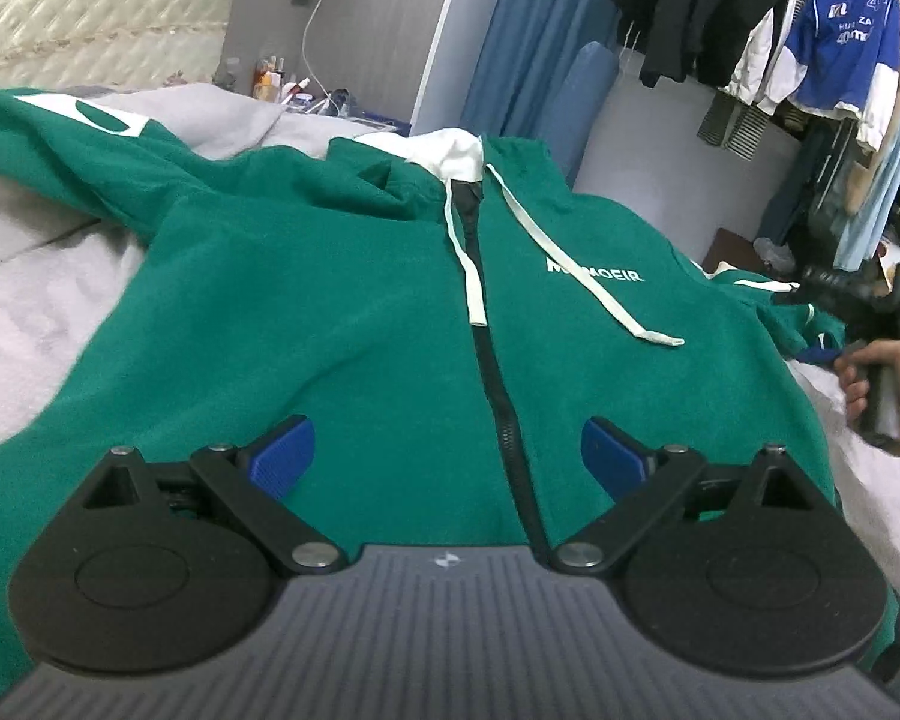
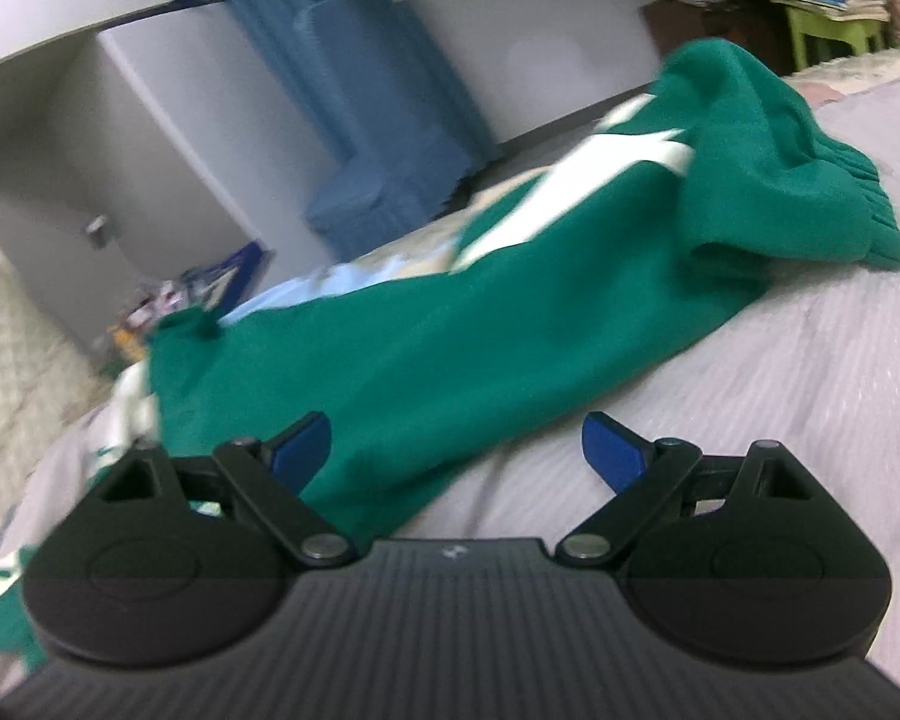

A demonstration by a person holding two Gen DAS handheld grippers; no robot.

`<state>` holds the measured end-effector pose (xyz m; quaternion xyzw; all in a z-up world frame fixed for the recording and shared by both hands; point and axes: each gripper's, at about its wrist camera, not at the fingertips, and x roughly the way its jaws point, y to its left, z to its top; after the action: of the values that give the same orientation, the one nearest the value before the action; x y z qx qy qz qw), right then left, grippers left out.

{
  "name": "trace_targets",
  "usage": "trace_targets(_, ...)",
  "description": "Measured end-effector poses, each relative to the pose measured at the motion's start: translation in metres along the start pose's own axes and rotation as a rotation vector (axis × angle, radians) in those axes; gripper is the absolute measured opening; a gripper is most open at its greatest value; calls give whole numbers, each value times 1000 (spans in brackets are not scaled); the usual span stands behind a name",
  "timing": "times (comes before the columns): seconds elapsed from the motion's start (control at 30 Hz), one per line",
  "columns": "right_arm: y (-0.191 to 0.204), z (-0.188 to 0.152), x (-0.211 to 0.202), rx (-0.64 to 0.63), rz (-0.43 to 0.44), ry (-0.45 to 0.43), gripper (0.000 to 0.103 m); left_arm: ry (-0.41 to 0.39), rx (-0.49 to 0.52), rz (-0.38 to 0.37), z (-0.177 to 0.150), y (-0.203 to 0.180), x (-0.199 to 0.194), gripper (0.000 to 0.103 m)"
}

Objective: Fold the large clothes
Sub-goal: 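Reach the right gripper to a hoodie sleeve cuff and close on it, then lift the held sleeve with the right gripper and carry it over the body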

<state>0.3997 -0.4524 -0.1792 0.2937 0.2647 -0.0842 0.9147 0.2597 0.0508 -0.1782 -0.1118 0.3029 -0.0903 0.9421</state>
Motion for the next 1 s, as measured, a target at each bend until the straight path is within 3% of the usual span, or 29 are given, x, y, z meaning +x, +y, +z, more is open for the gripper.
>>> trace_targets(0.07, -16, 5, 20, 38, -19, -17, 92, 26, -35, -15, -2, 2, 12, 98)
trace_targets(0.17, -31, 17, 42, 83, 21, -73, 92, 53, -71, -30, -6, 4, 28, 98)
trace_targets(0.27, -48, 29, 50, 170, 13, -173, 92, 46, -74, -23, -6, 2, 37, 100)
trace_targets(0.37, -72, 43, 50, 270, 0, -274, 92, 32, -82, -16, -5, 0, 41, 100)
trace_targets(0.7, -147, 125, 12, 294, -97, -451, 92, -7, -92, 2, -3, 2, 44, 100)
trace_targets(0.83, -165, 135, -6, 311, -90, -441, 92, -19, -117, 9, -1, 6, 43, 100)
trace_targets(1.0, -162, 119, -5, 262, -97, -324, 92, -26, -145, 20, 1, 8, 43, 100)
